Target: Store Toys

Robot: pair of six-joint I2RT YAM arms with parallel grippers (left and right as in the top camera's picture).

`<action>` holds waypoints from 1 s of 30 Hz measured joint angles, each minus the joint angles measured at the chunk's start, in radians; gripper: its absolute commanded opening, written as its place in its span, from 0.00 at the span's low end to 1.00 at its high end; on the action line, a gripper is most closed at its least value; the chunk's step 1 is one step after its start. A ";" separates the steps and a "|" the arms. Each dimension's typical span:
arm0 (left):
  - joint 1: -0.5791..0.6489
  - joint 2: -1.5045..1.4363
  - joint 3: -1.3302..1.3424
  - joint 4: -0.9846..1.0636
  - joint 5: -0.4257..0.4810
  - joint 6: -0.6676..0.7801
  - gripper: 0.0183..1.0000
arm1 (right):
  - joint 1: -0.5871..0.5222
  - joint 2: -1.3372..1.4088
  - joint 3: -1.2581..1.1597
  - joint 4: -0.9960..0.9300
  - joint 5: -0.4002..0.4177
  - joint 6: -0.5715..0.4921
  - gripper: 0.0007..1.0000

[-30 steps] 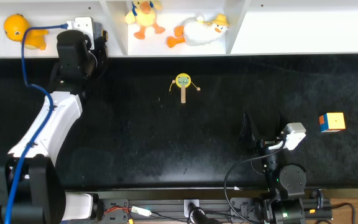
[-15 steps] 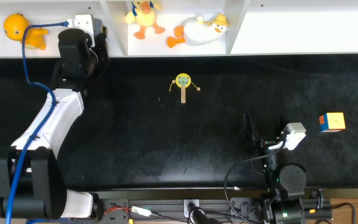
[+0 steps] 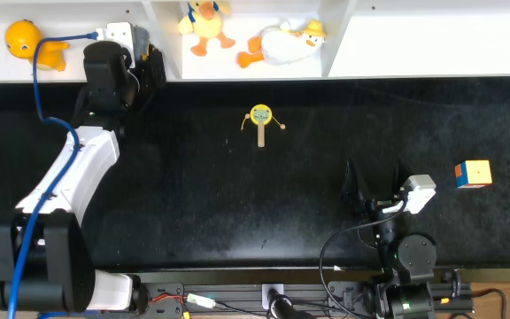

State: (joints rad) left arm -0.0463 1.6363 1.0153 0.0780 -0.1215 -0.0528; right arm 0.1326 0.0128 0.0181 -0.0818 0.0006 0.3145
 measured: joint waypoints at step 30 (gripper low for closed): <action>0.000 -0.689 0.012 -1.023 0.006 -0.074 1.00 | 0.000 0.000 0.000 -0.001 0.000 0.000 1.00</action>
State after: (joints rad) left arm -0.0463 0.9478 1.0275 -0.9447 -0.1154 -0.1272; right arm 0.1326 0.0128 0.0181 -0.0826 0.0006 0.3141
